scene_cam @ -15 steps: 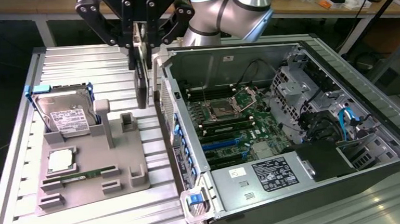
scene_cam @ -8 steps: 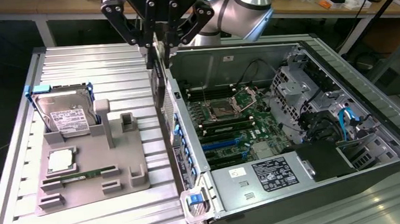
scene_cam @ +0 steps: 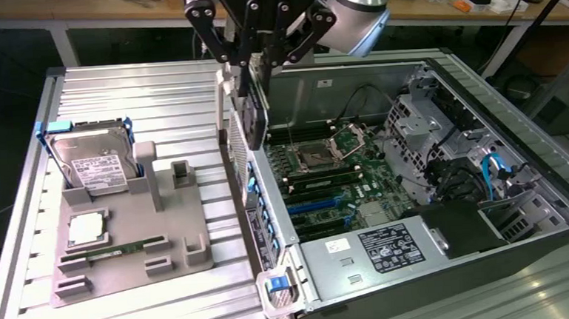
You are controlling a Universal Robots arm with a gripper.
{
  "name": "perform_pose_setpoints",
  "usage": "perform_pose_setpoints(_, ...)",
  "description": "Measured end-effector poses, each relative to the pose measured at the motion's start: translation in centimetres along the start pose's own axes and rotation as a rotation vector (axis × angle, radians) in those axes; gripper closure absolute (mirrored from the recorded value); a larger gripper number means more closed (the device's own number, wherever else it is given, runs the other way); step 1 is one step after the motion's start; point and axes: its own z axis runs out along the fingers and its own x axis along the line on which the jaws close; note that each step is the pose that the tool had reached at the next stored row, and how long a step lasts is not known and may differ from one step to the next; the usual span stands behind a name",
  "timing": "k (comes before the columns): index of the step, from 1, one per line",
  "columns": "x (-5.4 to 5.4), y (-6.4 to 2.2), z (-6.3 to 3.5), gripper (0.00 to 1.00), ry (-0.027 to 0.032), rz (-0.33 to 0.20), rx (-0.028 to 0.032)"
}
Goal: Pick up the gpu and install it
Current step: 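Pick up the gpu and move the gpu toward the slot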
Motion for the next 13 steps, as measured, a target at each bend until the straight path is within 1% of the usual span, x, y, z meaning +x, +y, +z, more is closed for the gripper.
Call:
perform_pose_setpoints(6,-2.4,-0.05,-0.1,0.73,0.0068,0.0,0.0001)
perform_pose_setpoints(13,-5.0,-0.08,-0.22,0.73,0.0133,0.001,0.0004)
